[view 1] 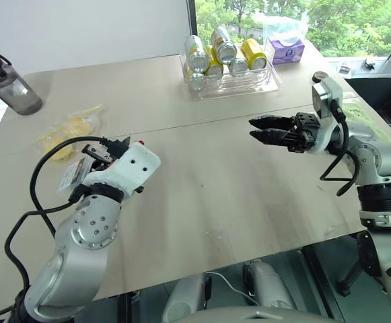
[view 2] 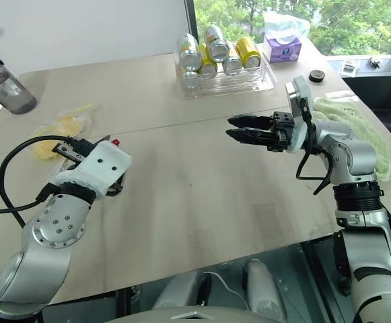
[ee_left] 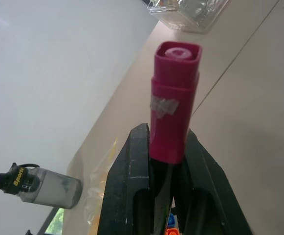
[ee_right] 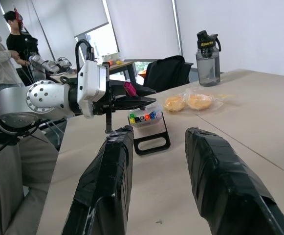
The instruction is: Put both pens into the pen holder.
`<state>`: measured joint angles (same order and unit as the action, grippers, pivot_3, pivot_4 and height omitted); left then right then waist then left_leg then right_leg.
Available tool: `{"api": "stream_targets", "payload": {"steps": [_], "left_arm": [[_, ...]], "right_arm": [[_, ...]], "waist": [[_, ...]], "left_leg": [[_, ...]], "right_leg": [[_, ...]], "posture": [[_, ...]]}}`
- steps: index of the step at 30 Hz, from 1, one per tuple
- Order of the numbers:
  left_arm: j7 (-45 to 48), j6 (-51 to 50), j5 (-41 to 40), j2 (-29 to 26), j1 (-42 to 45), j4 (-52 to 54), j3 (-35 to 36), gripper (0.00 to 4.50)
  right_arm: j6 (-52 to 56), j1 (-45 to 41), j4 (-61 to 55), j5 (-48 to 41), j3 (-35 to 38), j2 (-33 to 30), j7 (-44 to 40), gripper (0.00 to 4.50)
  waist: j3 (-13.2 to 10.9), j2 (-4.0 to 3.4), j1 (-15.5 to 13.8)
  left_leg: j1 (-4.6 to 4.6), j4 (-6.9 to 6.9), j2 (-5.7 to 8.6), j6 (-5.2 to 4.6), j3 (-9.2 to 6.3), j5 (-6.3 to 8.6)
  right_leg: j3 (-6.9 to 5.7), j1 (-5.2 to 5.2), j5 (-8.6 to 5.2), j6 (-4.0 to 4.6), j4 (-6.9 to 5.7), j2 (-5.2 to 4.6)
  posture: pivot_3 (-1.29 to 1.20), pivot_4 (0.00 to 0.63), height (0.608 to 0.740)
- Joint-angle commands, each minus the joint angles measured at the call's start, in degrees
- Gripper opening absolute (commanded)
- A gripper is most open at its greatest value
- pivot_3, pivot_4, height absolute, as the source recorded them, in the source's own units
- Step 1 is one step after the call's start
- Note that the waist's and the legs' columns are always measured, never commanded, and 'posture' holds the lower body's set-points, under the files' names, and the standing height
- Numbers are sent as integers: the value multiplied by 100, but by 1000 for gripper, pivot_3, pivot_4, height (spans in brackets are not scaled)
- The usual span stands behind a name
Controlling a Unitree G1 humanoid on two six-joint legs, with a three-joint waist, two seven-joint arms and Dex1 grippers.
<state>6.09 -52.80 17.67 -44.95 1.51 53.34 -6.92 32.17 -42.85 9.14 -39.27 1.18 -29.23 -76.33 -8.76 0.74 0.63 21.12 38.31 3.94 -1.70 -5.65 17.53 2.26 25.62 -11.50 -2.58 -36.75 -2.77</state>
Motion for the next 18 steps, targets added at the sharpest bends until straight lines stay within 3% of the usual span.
{"api": "stream_targets", "payload": {"steps": [1, 18], "left_arm": [[60, 117, 298, 63, -46, 115, 143, 0], [465, 323, 693, 521, -559, -21, 634, 0]], "right_arm": [[-106, -94, -201, -64, 183, -28, 21, 1812], [-322, -125, -83, 134, 91, -6, 20, 1812]], "waist": [[0, 0, 0], [0, 0, 4]], "left_leg": [[0, 0, 0, 0, 0, 0], [0, 1, 0, 0, 0, 0]], "right_leg": [[0, 0, 0, 0, 0, 0], [0, 0, 0, 0, 0, -1]], "posture": [[0, 150, 739], [0, 150, 739]]}}
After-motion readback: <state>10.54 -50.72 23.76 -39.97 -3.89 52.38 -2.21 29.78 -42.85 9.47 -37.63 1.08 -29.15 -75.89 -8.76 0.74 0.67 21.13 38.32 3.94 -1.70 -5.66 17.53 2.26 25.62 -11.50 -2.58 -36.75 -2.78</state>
